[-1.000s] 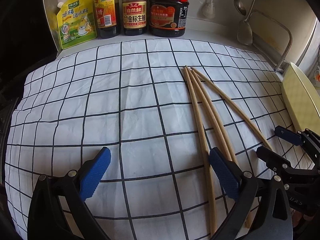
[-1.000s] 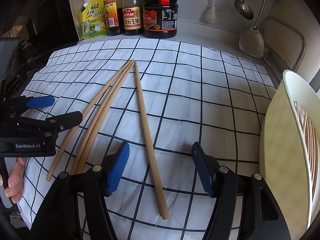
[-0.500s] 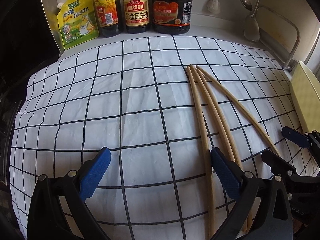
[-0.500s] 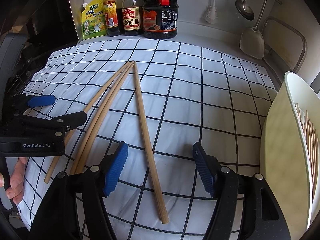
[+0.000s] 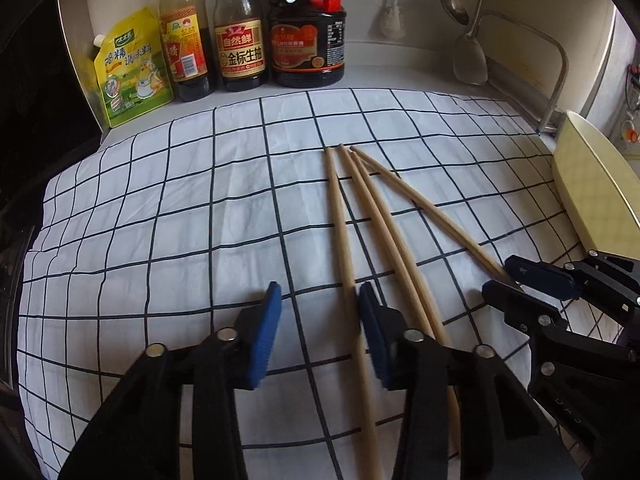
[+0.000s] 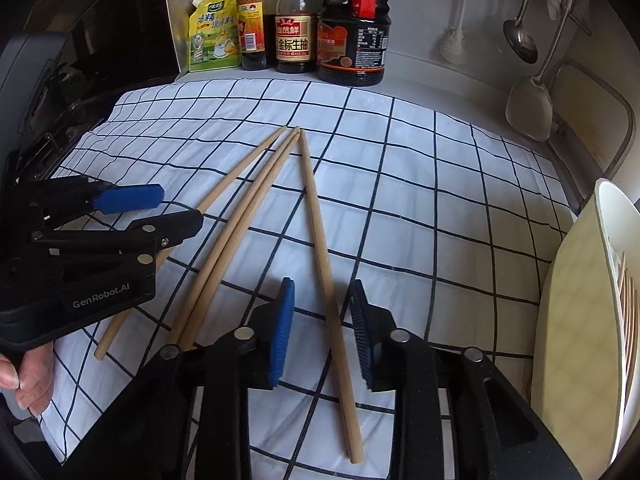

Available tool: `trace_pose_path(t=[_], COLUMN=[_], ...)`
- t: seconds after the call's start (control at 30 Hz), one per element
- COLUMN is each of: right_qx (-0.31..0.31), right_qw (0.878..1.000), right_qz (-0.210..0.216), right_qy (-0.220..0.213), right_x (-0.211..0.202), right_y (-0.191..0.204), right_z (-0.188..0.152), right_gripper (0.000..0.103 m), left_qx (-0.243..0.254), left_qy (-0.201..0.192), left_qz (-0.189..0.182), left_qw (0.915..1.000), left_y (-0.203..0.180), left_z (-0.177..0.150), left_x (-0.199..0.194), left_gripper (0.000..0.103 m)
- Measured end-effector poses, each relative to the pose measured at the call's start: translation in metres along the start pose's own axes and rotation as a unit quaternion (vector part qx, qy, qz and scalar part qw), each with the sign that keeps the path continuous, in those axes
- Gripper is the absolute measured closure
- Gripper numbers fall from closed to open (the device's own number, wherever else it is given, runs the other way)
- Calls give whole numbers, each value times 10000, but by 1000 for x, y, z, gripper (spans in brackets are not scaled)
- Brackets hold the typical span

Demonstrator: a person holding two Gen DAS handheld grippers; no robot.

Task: Organize utensils
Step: 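Close the right tool on one chopstick while the left tool grasps another, then carry the held chopsticks with both tools over the white basin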

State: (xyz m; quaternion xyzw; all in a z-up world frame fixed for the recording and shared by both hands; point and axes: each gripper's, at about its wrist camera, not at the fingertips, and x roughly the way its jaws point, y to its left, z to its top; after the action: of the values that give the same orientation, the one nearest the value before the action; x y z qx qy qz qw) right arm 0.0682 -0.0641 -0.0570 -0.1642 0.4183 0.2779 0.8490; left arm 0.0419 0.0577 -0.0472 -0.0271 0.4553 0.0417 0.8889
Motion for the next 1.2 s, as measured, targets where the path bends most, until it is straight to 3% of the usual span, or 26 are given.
trace_pose_path(t=[0.03,0.07,0.37,0.63,0.9,1.2], right_qx=[-3,25,390,655,1185,1922], right_qw=[10000,10000,9987,9957,9881,9701], right_qz=[-43,-48,45,166,91,-430], right_qy=[-1,-5,-333,-636,-978,-1419], right_x=[0,0,-24,-54,-92,-147], right_y=[0,0,-2,-4,-39,-107], right_z=[0,0,-1,3,-2,-23], right_gripper=[96,96,97,97,97,97], left_qx=[13,14,-255,-348,-121,382], left_qy=[5,18,162,-91,-329,-532], left_qz=[-31,-82,-555,-818,-1021,-1367], left_qw=[10000,10000,9980,9960,9942,9884], left_y=[-2,-2,6,3,-28,-88], left_z=[-1,-2,-9,-1,20,47], left_x=[-1,-2,-14,-46,-66,-81], left_gripper=[83,96,96,96,96,96])
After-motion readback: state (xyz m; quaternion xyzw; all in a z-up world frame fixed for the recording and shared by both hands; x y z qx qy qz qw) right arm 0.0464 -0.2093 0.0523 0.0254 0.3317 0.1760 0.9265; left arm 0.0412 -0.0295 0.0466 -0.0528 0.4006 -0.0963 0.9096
